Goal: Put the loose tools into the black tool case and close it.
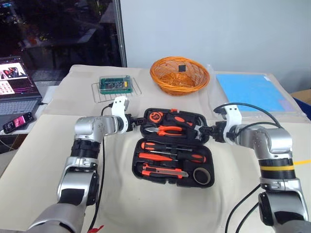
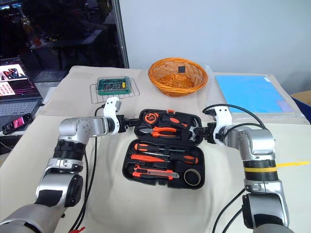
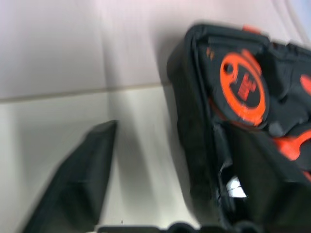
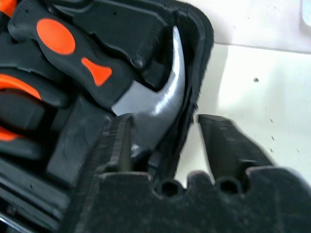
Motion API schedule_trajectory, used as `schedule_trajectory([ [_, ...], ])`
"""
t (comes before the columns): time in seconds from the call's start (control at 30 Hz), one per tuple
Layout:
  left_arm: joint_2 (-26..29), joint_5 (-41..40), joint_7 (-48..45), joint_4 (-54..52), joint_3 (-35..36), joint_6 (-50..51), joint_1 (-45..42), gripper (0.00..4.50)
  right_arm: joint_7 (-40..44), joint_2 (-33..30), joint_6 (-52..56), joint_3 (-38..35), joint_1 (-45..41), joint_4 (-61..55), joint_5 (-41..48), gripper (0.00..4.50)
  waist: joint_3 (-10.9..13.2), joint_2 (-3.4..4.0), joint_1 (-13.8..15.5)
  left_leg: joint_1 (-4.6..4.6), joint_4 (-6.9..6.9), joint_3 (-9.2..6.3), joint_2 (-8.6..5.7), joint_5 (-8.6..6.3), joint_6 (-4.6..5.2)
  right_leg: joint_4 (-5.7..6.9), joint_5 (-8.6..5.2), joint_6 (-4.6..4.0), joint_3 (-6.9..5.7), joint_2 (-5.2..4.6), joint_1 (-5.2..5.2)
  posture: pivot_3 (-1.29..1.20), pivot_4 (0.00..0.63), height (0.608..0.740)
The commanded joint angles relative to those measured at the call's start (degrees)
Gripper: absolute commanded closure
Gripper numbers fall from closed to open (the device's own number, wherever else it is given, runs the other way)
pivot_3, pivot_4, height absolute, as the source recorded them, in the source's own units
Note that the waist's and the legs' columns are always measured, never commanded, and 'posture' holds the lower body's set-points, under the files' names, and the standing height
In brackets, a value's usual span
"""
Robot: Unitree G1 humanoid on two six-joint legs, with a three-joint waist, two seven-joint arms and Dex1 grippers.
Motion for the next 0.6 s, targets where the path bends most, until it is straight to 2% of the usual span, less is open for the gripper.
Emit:
schedule_trajectory([
  [0.03, -0.73, 1.07, -2.31, 2.12, 0.0, -0.75, -2.56, 2.62, 1.7, -0.81, -1.33, 0.17, -0.59, 0.49, -1.04, 3.84, 0.0, 0.0, -0.05, 0.0, 0.0, 0.0, -0.01, -0.02, 0.03, -0.01, 0.01, 0.01, 0.01, -0.03, 0.0, 0.0, 0.15, 0.74],
  [0.1, -1.16, 1.29, -3.2, 3.27, -0.04, -0.98, -3.11, 3.28, 2.28, -0.71, -1.77, -0.11, -1.14, 1.09, -1.47, 4.39, 0.0, 0.0, -0.22, 0.02, 0.0, 0.0, -0.01, -0.03, 0.05, 0.0, 0.01, 0.01, 0.02, -0.02, 0.0, 0.0, 0.15, 0.74],
  [0.13, -1.29, 1.41, -3.61, 3.71, -0.12, -1.07, -3.32, 3.56, 2.57, -0.67, -1.93, -0.16, -1.33, 1.26, -1.56, 4.5, 0.0, 0.0, -0.23, 0.04, 0.0, 0.0, 0.0, -0.02, 0.03, 0.01, 0.01, 0.01, 0.02, -0.02, 0.0, 0.0, 0.15, 0.74],
  [0.2, -1.74, 1.64, -4.61, 4.53, -0.17, -1.12, -3.78, 4.32, 3.41, -0.94, -3.86, 0.55, -1.56, 1.26, -2.33, 4.5, -0.01, 0.01, -0.23, 0.06, 0.0, -0.03, 0.0, 0.0, -0.01, 0.03, 0.02, -0.01, 0.02, -0.01, 0.0, 0.0, 0.15, 0.74],
  [0.23, -1.96, 1.88, -5.44, 4.99, -0.48, -1.69, -4.03, 4.46, 3.82, -0.46, -4.67, 0.05, -2.1, 1.38, -2.0, 4.5, -0.01, 0.02, -0.21, 0.07, 0.0, -0.05, 0.0, 0.01, -0.02, 0.04, 0.02, -0.01, 0.01, -0.01, 0.01, 0.0, 0.15, 0.74],
  [0.37, -3.06, 2.35, -6.61, 7.14, 0.92, -5.24, -5.44, 4.46, 5.36, 0.13, -10.23, 0.56, -3.31, 1.91, -3.58, 4.5, 0.0, 0.01, -0.25, 0.08, 0.02, -0.02, -0.01, 0.04, -0.02, 0.04, 0.04, -0.03, 0.04, -0.02, 0.03, 0.0, 0.15, 0.74],
  [0.47, -3.6, 4.74, -8.49, 8.1, 0.7, -14.88, -7.14, 4.46, 7.31, 0.42, -21.65, 2.56, -5.61, 4.78, -7.61, 4.5, 0.01, 0.02, -0.33, 0.06, 0.03, -0.01, -0.01, 0.21, 0.02, 0.03, 0.18, -0.05, 0.04, -0.04, 0.0, 0.0, 0.15, 0.74],
  [0.6, -3.66, 9.14, -11.59, 8.37, -1.02, -28.06, -7.36, 4.46, 9.9, 1.64, -34.91, 1.11, -8.51, 9.93, -9.33, 4.5, 0.18, 0.04, -0.51, -0.19, 0.04, 0.09, -0.05, 0.35, 0.05, 0.02, 0.34, -0.08, 0.1, -0.07, -0.33, 0.0, 0.15, 0.74],
])
